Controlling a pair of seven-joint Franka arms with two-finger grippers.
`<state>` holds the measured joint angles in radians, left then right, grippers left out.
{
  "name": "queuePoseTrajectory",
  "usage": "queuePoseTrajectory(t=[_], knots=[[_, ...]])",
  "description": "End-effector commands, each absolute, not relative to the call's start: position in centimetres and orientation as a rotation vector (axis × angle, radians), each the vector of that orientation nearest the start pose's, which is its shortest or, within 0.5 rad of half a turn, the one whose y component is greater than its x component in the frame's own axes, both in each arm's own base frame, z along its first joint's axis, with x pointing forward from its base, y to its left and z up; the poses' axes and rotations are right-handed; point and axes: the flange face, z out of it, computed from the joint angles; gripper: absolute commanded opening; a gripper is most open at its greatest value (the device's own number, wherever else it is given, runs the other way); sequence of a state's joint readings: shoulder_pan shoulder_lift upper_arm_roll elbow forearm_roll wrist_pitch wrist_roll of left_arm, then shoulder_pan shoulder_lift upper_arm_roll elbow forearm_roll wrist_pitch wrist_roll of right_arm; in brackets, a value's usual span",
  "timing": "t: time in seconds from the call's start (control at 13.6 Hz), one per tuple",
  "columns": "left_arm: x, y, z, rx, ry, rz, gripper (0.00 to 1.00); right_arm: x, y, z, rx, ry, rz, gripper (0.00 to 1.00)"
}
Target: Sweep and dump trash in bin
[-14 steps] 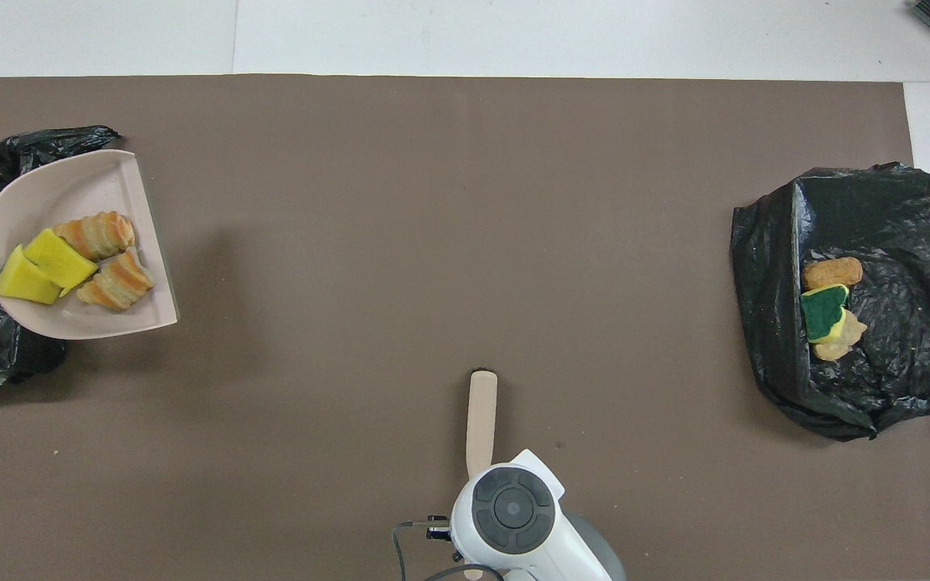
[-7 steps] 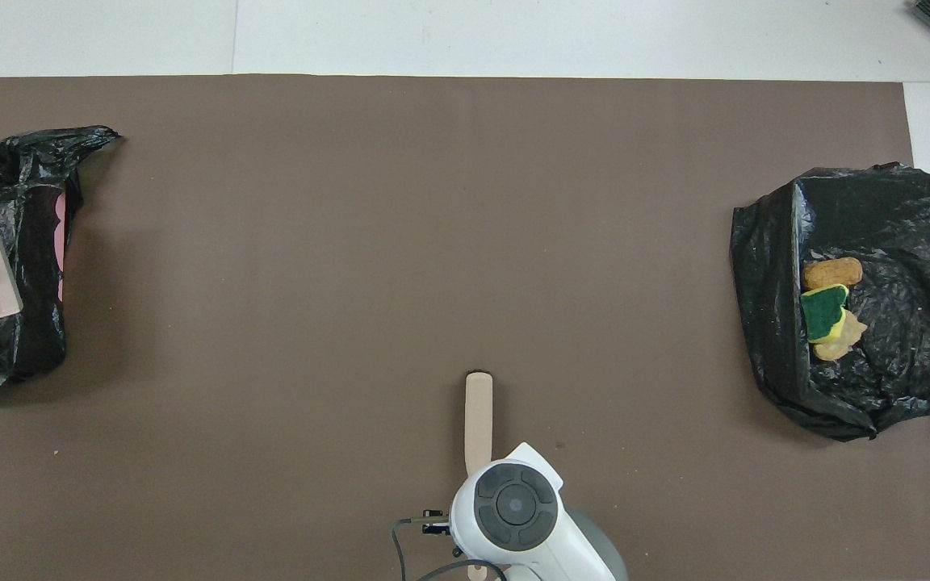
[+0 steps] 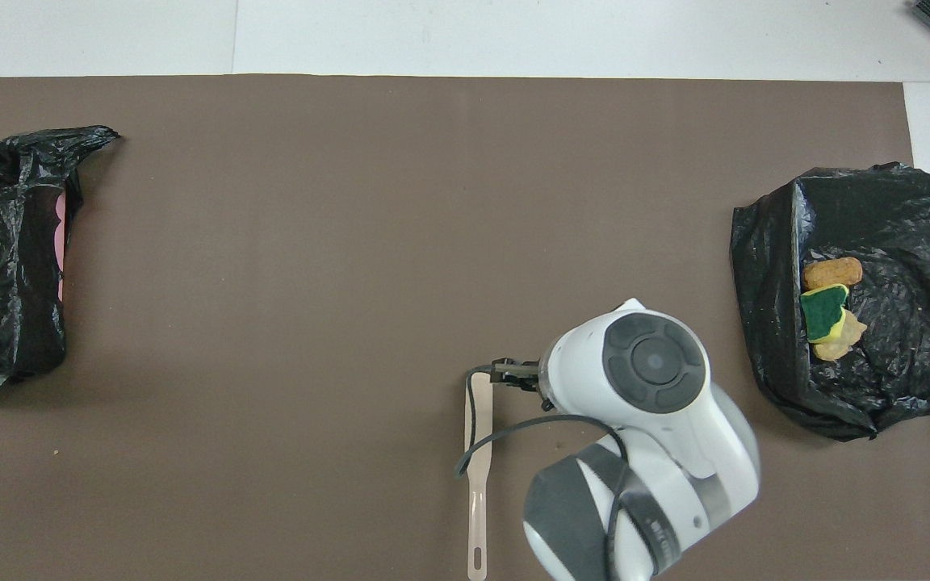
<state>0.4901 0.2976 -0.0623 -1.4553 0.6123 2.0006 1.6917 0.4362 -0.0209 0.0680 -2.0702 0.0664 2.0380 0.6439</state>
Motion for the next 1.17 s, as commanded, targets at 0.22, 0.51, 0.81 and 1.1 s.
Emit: queuePoseTrajectory(t=[0.22, 0.51, 0.81, 1.1], knots=[[61.1, 32.5, 53.7, -1.750, 1.739, 0.730, 0.00, 54.2, 13.3, 52.6, -3.118, 0.178, 0.041, 1.00], [61.2, 30.4, 53.8, -1.666, 1.730, 0.905, 0.00, 54.0, 3.3, 58.8, -3.128, 0.109, 0.117, 1.00], [59.8, 28.6, 55.7, -1.666, 1.602, 0.993, 0.00, 52.6, -2.3, 60.9, -3.125, 0.100, 0.120, 1.00], [59.8, 26.1, 57.2, -1.612, 1.502, 1.129, 0.00, 52.3, -3.6, 61.0, -3.118, 0.090, 0.100, 1.00]])
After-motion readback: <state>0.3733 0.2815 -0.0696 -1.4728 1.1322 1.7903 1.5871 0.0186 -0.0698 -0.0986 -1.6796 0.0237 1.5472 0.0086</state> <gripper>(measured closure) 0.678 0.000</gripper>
